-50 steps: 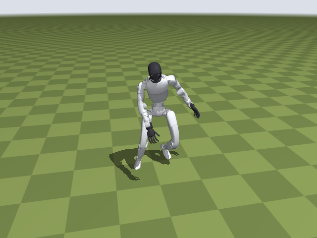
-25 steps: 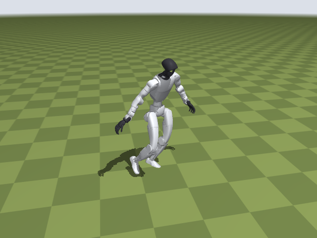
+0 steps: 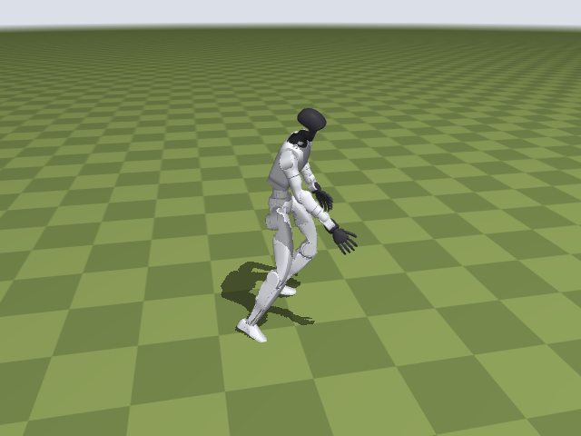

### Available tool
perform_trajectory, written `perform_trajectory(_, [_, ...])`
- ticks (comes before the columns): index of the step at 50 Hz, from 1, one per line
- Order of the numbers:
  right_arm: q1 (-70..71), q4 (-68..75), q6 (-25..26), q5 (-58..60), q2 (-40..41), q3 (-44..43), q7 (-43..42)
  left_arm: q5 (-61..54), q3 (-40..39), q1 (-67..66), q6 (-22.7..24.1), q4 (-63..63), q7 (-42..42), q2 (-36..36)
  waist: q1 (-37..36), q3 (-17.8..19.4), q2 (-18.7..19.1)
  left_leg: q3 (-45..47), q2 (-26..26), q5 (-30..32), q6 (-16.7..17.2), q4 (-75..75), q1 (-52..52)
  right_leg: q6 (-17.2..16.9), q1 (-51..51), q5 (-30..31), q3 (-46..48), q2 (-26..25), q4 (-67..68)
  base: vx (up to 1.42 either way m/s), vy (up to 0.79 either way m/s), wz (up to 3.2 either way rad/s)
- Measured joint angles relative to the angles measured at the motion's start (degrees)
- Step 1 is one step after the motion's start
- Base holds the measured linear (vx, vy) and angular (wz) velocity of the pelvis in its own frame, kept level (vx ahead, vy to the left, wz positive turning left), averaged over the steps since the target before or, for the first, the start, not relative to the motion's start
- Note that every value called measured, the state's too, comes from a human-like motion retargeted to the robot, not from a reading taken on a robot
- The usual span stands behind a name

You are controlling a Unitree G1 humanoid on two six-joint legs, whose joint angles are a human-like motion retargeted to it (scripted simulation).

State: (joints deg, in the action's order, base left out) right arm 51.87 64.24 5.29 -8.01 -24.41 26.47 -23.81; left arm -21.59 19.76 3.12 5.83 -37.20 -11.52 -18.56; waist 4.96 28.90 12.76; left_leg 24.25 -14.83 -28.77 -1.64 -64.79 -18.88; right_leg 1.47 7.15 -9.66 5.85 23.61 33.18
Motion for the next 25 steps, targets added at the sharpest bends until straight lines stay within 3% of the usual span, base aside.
perform_trajectory(3, [-7.72,-10.51,-1.77,3.12,-4.34,1.97,-0.31,-0.84,-2.58,-0.72,-0.60,-2.08,-2.53,-3.19,-4.71,-1.22,-4.72,0.84,0.85,6.12,1.58,15.82,0.16,1.53,-3.66,2.53,4.43,3.34,4.23,0.53,0.19,2.04])
perform_trajectory(5, [-12.81,-17.11,-2.19,3.78,-6.87,1.83,1.20,-2.06,-4.12,-0.38,-1.21,-2.79,-4.78,-5.99,-7.86,-0.75,-8.20,-1.89,3.94,9.12,1.63,21.86,1.43,4.47,-3.95,4.64,5.50,5.64,11.04,0.57,0.19,2.02])
perform_trajectory(8, [-21.53,-25.24,-3.13,1.32,-8.93,0.38,3.35,0.37,-4.26,2.87,-2.81,-5.70,-6.00,-11.88,-12.61,0.78,-14.00,-8.45,9.71,4.48,-1.24,20.05,2.78,8.85,1.16,10.20,0.27,7.38,26.77,0.57,0.14,2.13])
perform_trajectory(11, [-29.07,-28.84,-3.41,-0.64,-8.61,-0.02,6.24,10.42,-2.35,9.45,-6.39,-14.25,-4.32,-17.85,-16.87,0.89,-18.14,-14.16,12.93,2.25,-3.17,17.84,1.45,5.16,8.98,10.76,-10.29,-2.19,39.85,0.55,-0.02,2.17])
perform_trajectory(13, [-31.55,-28.34,-3.11,-0.46,-7.60,0.59,10.77,18.69,-2.05,14.07,-9.79,-22.15,-3.87,-20.22,-18.07,0.89,-19.26,-17.94,14.12,1.62,-3.37,17.73,1.56,6.35,13.15,7.61,-9.45,-4.25,45.21,0.54,-0.03,2.02])
perform_trajectory(15, [-32.09,-26.40,-2.34,0.77,-6.56,1.71,17.33,23.98,-3.83,17.21,-13.46,-29.64,-5.25,-20.49,-17.35,0.89,-19.37,-21.85,15.34,1.40,-3.16,18.98,3.13,9.56,16.08,4.70,-5.22,-3.03,47.20,0.57,-0.04,2.01])
perform_trajectory(17, [-31.13,-23.92,-1.27,2.58,-5.76,2.86,24.31,22.71,-7.89,18.91,-16.23,-35.04,-7.78,-19.16,-15.84,0.89,-18.48,-25.66,15.63,1.69,-2.27,21.27,5.67,9.77,17.89,1.18,-3.59,-5.29,44.73,0.61,-0.09,1.84])
perform_trajectory(20, [-28.03,-19.92,0.51,6.77,-5.97,5.72,32.60,12.48,-14.70,19.00,-16.22,-38.74,-8.67,-15.81,-14.15,0.89,-15.28,-29.32,14.40,2.30,0.19,26.10,10.99,7.05,19.54,-2.87,-3.81,-9.63,34.48,0.65,-0.10,1.19])
perform_trajectory(25, [-21.66,-13.10,1.24,12.08,-9.02,7.68,35.85,1.56,-17.79,11.32,-9.36,-34.55,-4.10,-8.06,-8.51,0.89,-8.95,-29.78,12.44,1.96,2.30,30.07,19.07,-1.64,15.39,0.31,-10.29,-13.61,0.06,0.71,-0.10,0.97])
